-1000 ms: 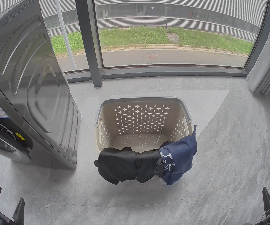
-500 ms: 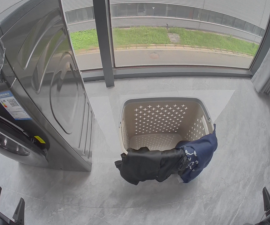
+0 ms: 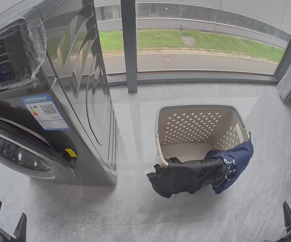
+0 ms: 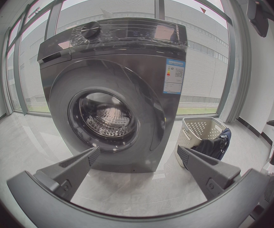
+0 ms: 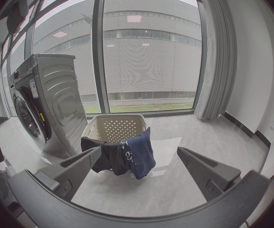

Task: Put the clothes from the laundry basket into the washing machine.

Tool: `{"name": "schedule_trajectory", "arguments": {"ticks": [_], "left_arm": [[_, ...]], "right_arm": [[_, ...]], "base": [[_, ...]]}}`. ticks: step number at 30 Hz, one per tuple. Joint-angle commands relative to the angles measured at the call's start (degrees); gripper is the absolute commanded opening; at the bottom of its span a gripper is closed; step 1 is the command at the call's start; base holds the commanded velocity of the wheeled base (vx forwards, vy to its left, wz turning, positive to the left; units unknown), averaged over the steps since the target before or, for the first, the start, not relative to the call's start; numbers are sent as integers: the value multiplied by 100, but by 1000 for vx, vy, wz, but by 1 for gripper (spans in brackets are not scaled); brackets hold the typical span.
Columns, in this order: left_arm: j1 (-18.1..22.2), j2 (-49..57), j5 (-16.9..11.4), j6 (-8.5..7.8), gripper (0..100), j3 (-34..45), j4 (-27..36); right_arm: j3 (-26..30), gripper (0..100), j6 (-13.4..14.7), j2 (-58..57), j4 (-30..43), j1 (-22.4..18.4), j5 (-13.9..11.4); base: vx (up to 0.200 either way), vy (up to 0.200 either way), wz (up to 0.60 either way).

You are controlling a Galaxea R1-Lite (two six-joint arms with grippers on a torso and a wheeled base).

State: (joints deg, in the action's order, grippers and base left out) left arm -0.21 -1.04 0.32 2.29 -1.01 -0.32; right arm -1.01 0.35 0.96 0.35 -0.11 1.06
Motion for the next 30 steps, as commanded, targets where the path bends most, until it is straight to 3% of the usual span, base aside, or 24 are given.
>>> {"name": "schedule_trajectory", "arguments": {"ticks": [1,16,25,30], "left_arm": [[3,104,3,8,100,101,-3],[3,104,3,-1,100,101,-3],[3,104,-5,-1,100,101,-3],[3,104,-5,-1,100,101,-3]], "right_arm": [[92,100,0,-44,0,2,-1],[92,100,0,-44,0,2,-1],[92,100,0,-44,0,2,-1],[92,100,0,-44,-9,2,-1]], "base": [[0,200,0],[0,200,0],[0,0,0],[-200,0,0]]}}
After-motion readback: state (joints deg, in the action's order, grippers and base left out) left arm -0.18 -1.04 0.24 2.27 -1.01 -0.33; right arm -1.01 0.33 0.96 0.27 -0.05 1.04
